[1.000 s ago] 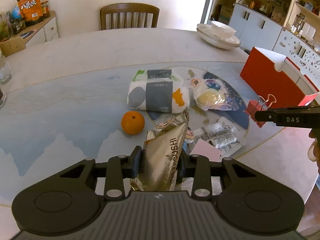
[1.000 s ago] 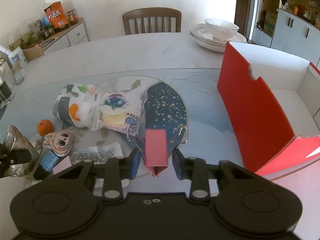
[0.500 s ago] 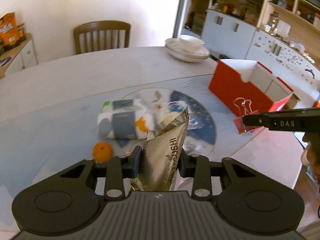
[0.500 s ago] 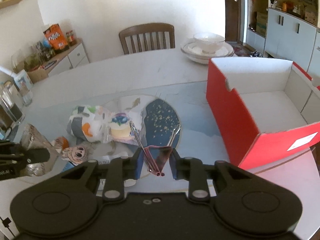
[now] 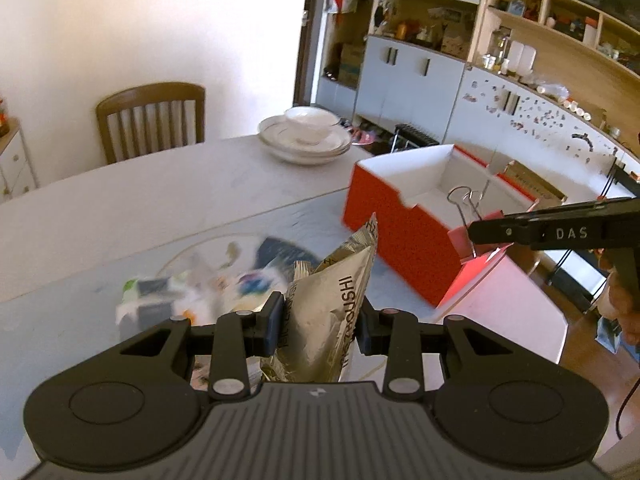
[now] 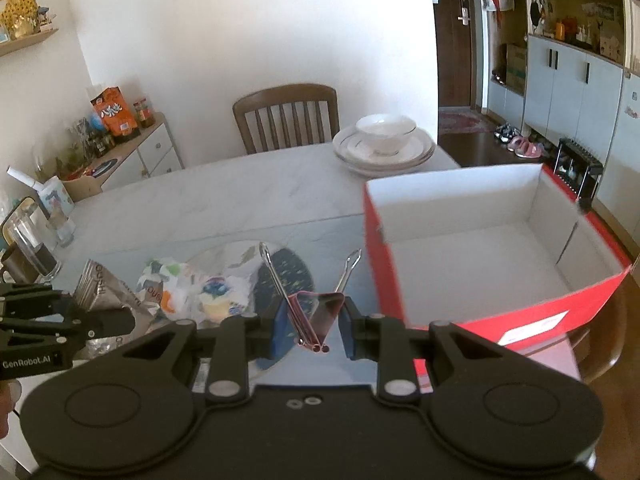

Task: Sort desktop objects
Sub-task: 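Carry the silver bag with the left tool while the right tool carries the clip to the box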

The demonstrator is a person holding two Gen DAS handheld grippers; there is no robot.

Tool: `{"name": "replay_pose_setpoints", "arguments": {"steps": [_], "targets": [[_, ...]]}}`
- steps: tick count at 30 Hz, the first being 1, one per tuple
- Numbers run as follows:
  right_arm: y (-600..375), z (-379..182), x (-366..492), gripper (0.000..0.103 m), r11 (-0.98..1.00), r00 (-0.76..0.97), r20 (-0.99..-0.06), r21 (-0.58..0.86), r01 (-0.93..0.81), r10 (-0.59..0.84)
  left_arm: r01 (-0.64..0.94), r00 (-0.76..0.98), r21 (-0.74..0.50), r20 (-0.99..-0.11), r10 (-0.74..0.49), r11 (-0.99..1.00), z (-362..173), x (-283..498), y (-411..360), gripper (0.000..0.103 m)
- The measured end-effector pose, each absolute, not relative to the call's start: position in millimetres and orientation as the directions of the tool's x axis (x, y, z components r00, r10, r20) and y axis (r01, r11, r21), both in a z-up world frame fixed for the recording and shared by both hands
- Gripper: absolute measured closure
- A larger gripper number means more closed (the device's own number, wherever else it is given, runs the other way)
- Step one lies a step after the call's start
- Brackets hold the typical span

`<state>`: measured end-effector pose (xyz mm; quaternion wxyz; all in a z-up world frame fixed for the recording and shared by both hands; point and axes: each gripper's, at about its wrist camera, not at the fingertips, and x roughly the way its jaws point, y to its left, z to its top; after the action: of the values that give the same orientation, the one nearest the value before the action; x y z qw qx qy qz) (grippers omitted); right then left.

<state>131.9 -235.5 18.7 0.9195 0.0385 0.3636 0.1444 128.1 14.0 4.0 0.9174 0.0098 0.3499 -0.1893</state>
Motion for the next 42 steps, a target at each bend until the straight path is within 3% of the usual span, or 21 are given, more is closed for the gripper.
{"name": "replay_pose_setpoints", "arguments": {"steps": [21,28,33,36,37,39,42], "targets": [[-364,17,187,0.077,0.957,0.672,-0.684,0.151,-0.248,0.282,0.452,0.675,-0.059,-0.630,-0.384,0.890,19,189,-140,0.073],[-390,6,213,0.077,0.954,0.644,-0.710,0.149,-0.258,0.286,0.456,0.618,-0.023,-0.711,-0.335,0.890,1,217,-158,0.076],[-400,3,221,0.077,0.951,0.643,-0.707,0.149,-0.272,0.295,0.451,0.571,-0.071,-0.744,-0.348,0.890,-17,205,-154,0.075],[-403,0,224,0.077,0.948,0.635,-0.711,0.153,-0.279,0.301,0.462,0.533,-0.069,-0.775,-0.339,0.884,-30,199,-157,0.068],[-404,-1,225,0.077,0.947,0.631,-0.713,0.152,-0.284,0.304,0.469,0.524,-0.062,-0.783,-0.334,0.881,-36,196,-158,0.054],[-404,-2,227,0.077,0.946,0.627,-0.716,0.151,-0.288,0.305,0.484,0.509,-0.054,-0.794,-0.331,0.874,-42,192,-163,0.037],[-404,-4,232,0.076,0.944,0.623,-0.719,0.150,-0.292,0.307,0.497,0.472,-0.049,-0.823,-0.317,0.866,-60,191,-171,0.036]]}}
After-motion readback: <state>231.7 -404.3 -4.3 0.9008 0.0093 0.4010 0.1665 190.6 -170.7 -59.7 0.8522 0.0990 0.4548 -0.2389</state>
